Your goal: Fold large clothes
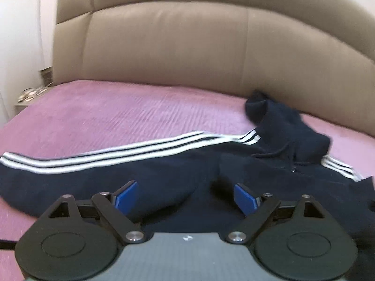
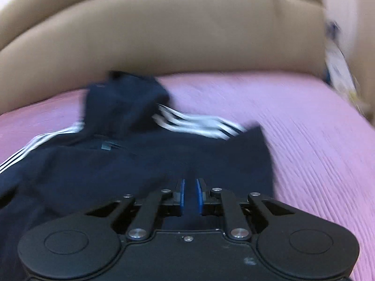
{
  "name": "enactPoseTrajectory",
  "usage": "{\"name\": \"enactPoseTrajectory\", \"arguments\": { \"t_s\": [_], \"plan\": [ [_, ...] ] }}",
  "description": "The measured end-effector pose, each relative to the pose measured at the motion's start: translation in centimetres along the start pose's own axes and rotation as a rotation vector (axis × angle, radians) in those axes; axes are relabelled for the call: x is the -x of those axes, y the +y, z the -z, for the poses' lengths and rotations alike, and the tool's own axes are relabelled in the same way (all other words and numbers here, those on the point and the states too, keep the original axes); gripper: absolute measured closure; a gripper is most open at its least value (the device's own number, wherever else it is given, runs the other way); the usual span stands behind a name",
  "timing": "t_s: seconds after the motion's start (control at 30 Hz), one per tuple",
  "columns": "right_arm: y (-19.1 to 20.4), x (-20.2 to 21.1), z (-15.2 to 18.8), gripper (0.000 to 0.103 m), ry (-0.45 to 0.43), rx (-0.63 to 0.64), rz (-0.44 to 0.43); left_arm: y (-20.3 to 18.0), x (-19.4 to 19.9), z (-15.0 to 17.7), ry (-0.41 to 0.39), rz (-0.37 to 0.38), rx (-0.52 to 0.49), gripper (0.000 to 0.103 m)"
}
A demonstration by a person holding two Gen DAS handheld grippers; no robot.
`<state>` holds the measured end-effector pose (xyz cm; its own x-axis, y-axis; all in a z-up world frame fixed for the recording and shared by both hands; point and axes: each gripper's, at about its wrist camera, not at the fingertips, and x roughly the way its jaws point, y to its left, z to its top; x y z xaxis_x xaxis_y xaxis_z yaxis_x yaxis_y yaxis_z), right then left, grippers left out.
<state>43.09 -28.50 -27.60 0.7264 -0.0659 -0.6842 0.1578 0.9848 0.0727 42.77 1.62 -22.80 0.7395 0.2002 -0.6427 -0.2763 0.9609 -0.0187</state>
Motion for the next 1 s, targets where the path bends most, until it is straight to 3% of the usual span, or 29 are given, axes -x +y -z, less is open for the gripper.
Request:
{"name": "enactPoseTrajectory", "arguments": {
  "t_s": [0.07,0.17,0.23,0.3,0.37,0.43,0.47,0.5,0.53,0.57,0.63,0.77,0.83,0.87,0.93,1.0],
  "plan": [
    [-0.2,-0.3,0.1,0.088,0.016,-0.002,-0.003,-1.4,-1.4,0.6,0.011,-0.009,-0.031,0.012],
    [-0.3,-1.6,-0.4,0.087,0.018,0.023,-0.015,-3.9,-4.9,0.0,0.072,0.097,-0.114,0.016],
    [-0.1,-2.1,0.2,0.087,0.036,0.027,-0.007,-3.8,-6.7,-1.1,0.086,0.177,-0.052,0.016],
    [0.3,-2.9,0.9,0.087,0.064,0.051,0.023,-2.6,-8.8,-2.3,0.13,0.309,0.059,0.015],
    [0.6,-4.2,1.7,0.088,0.109,0.081,0.028,-1.6,-11.1,-2.8,0.187,0.355,0.128,0.016],
    [0.9,-4.4,2.2,0.088,0.097,0.112,0.034,-1.4,-12.8,-3.1,0.232,0.389,0.14,0.017],
    [1.0,-4.5,2.1,0.088,0.098,0.122,0.037,-1.6,-13.7,-3.2,0.263,0.41,0.131,0.028],
    [1.1,-4.5,2.0,0.088,0.098,0.124,0.036,-2.0,-14.1,-3.2,0.273,0.424,0.122,0.048],
    [1.1,-4.3,1.7,0.089,0.097,0.121,0.032,-2.3,-14.5,-3.3,0.279,0.43,0.107,0.06],
    [1.0,-4.1,1.4,0.089,0.091,0.117,0.028,-2.7,-14.9,-3.4,0.286,0.411,0.089,0.089],
    [1.0,-3.3,0.8,0.089,0.065,0.116,0.028,-2.8,-14.5,-3.9,0.256,0.403,0.079,0.09],
    [1.0,-1.6,-0.4,0.089,0.003,0.113,0.009,-0.5,-10.4,-5.6,0.102,0.472,0.126,0.09],
    [1.2,-1.4,-0.6,0.089,-0.01,0.095,0.005,1.0,-8.5,-5.8,0.05,0.44,0.133,0.09],
    [1.3,-1.6,-0.5,0.089,-0.005,0.086,0.008,1.6,-8.4,-5.7,0.054,0.41,0.127,0.09],
    [1.6,-3.0,-0.1,0.088,0.045,0.062,0.021,2.0,-10.2,-4.7,0.149,0.353,0.073,0.08],
    [2.3,-5.7,0.7,0.088,0.181,0.084,0.034,1.9,-12.2,-3.0,0.254,0.302,0.023,0.075]
  ]
}}
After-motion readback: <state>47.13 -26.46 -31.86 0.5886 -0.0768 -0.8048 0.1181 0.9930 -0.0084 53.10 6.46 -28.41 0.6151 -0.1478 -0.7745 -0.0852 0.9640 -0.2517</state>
